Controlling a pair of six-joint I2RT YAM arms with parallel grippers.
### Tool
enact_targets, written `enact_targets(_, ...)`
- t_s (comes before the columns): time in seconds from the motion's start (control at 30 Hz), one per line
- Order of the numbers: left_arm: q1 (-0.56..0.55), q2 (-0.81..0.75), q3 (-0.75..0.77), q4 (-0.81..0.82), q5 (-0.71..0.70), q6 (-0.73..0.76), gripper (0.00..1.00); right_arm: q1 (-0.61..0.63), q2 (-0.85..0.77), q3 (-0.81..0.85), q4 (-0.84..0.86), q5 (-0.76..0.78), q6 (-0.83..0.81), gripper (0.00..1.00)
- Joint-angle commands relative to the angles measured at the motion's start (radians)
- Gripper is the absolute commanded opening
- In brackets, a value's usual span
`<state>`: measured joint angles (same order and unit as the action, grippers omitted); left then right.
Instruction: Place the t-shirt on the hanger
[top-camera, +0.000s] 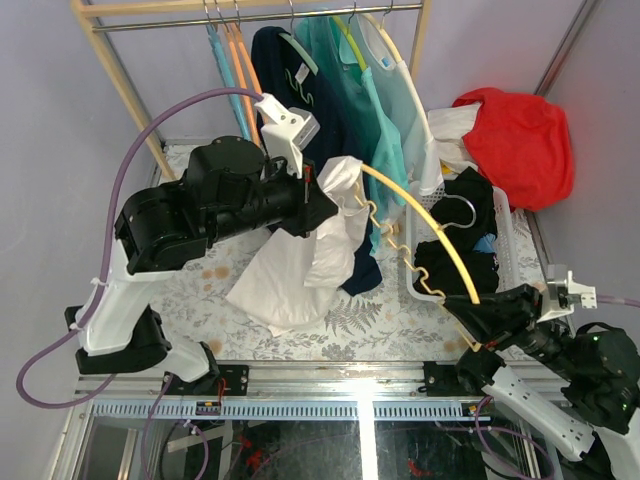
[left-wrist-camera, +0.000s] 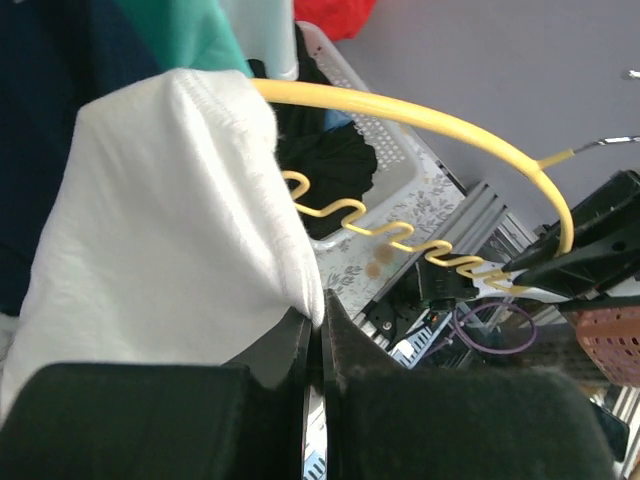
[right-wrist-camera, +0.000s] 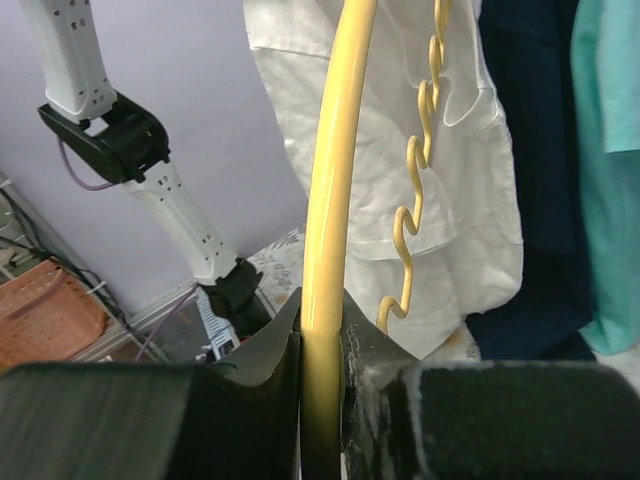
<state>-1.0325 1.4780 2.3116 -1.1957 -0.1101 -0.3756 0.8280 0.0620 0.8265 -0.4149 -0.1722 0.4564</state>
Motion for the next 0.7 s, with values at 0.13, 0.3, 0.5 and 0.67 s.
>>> enact_targets(0.13, -0.002, 0.054, 0.085, 0.119, 0.184, 0.069, 0.0, 0.001, 0.053, 0.279, -0.13, 0.177, -0.192, 0.0)
enact_targets(0.3, -0.002, 0.054, 0.042, 0.119, 0.189, 0.075, 0.0, -0.001, 0.061, 0.449, -0.238, 0.204, -0.224, 0.0)
enact_targets(0.5, -0.002, -0.098, -0.234, 0.087, -0.08, 0.035, 0.0, -0.001, 0.093, 0.458, -0.319, 0.112, -0.2, 0.0)
enact_targets(0.67, -0.002, -0.147, -0.334, -0.018, -0.283, -0.004, 0.0, 0.0, 0.1, 0.308, -0.274, -0.013, -0.13, 0.0)
